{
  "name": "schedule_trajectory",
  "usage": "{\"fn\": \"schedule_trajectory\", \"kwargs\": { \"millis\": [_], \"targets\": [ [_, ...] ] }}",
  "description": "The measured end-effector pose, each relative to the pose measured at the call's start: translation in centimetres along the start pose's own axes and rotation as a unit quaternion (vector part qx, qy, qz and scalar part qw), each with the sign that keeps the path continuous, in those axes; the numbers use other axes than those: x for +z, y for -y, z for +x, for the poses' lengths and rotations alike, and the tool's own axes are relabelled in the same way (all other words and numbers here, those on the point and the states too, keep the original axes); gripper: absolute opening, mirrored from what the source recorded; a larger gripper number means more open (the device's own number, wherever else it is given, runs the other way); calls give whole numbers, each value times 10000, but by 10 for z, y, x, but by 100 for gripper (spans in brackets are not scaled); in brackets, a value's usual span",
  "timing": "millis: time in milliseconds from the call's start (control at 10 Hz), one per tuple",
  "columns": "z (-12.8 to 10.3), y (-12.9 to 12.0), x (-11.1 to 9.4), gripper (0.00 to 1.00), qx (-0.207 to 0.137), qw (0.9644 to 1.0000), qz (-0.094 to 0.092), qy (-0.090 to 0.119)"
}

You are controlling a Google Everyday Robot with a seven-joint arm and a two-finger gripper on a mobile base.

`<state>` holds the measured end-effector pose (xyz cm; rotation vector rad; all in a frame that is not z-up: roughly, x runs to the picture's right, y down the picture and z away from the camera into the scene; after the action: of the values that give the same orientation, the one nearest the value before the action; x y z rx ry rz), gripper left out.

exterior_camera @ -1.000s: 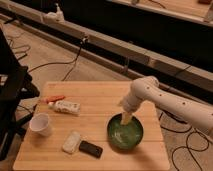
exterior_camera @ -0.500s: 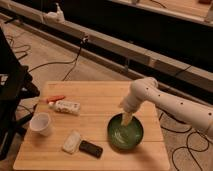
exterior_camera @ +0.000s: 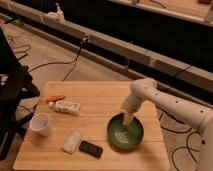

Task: Drag the ceramic bowl in a circle

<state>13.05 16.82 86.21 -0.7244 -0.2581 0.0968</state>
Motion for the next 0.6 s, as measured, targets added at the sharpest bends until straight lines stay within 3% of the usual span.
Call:
{"fn": "schedule_trajectory", "kwargs": {
  "millis": [400, 600],
  "targets": [
    [16, -4, 9, 10, 286, 9986, -139, -433],
    [19, -11, 1, 0, 317, 9975, -97, -618]
  ]
}}
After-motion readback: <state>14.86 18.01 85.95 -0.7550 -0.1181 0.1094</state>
